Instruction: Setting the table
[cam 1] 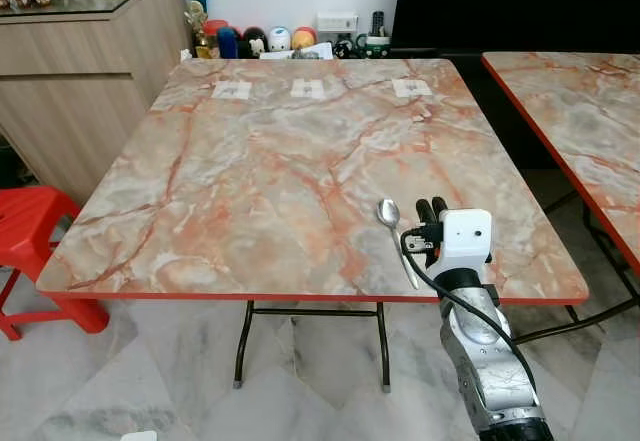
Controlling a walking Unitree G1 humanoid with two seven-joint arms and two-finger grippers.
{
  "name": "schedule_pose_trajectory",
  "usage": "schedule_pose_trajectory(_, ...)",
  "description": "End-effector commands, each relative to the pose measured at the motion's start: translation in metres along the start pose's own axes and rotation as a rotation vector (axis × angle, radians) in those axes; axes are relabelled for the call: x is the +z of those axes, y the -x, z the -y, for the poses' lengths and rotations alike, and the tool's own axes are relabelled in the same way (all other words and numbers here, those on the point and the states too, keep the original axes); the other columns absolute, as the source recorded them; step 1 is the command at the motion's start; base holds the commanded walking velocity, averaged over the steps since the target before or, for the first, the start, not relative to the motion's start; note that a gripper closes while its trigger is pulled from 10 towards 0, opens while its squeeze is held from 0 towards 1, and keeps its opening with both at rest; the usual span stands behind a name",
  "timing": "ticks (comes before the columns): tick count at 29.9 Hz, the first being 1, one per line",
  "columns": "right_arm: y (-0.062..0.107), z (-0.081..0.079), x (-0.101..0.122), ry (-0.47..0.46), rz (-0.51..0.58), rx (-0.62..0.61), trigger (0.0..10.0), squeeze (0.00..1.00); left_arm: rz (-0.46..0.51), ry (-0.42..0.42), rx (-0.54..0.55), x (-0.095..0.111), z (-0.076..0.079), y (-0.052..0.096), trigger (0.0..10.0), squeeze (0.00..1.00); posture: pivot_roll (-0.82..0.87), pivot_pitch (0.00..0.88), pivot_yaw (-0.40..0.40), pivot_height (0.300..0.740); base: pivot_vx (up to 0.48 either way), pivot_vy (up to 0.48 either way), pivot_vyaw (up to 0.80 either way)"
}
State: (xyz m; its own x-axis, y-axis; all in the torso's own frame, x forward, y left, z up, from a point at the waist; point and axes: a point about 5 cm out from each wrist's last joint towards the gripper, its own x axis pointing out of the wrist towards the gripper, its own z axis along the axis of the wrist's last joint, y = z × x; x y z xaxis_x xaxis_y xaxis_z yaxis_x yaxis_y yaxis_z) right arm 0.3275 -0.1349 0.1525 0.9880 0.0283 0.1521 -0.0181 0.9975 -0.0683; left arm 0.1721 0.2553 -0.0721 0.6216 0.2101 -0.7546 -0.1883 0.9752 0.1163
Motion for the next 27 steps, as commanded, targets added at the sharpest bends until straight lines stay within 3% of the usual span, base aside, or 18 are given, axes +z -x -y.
schedule_pose_trajectory(1, 0.001, 0.002, -0.002, -0.011, -0.018, 0.010, 10.0, 0.00, -0.013, -0.001, -0.004, -0.005, 0.000, 0.001, 10.0, 0.00, 0.02, 0.169, 0.043, 0.740, 0.244, 0.000, 0.00)
schedule_pose_trajectory(2, 0.001, 0.002, -0.002, -0.012, -0.018, 0.013, 10.0, 0.07, -0.013, -0.001, -0.004, -0.005, 0.000, 0.001, 10.0, 0.00, 0.02, 0.171, 0.044, 0.740, 0.244, 0.000, 0.00)
schedule_pose_trajectory(4, 0.002, 0.001, -0.003, -0.024, -0.023, 0.018, 10.0, 1.00, -0.014, -0.002, -0.006, -0.005, -0.001, 0.001, 10.0, 0.00, 0.02, 0.173, 0.044, 0.740, 0.247, 0.000, 0.00)
schedule_pose_trajectory(10, 0.008, -0.012, -0.006, -0.025, -0.036, 0.143, 10.0, 1.00, -0.014, -0.007, -0.011, -0.005, -0.002, 0.001, 10.0, 0.00, 0.02, 0.182, 0.048, 0.740, 0.247, 0.000, 0.00)
schedule_pose_trajectory(19, 0.010, -0.015, -0.008, -0.010, -0.050, 0.174, 10.0, 1.00, -0.014, -0.012, -0.014, -0.005, -0.003, 0.001, 10.0, 0.00, 0.02, 0.186, 0.050, 0.740, 0.250, 0.000, 0.00)
schedule_pose_trajectory(20, 0.011, -0.015, -0.009, 0.000, -0.053, 0.180, 10.0, 0.03, -0.014, -0.012, -0.014, -0.005, -0.003, 0.001, 10.0, 0.00, 0.02, 0.186, 0.050, 0.740, 0.255, 0.000, 0.00)
schedule_pose_trajectory(27, 0.012, -0.016, -0.011, 0.014, -0.079, 0.206, 10.0, 0.00, -0.005, -0.002, -0.017, -0.004, -0.002, 0.001, 10.0, 0.00, 0.02, 0.185, 0.048, 0.740, 0.144, 0.000, 0.00)
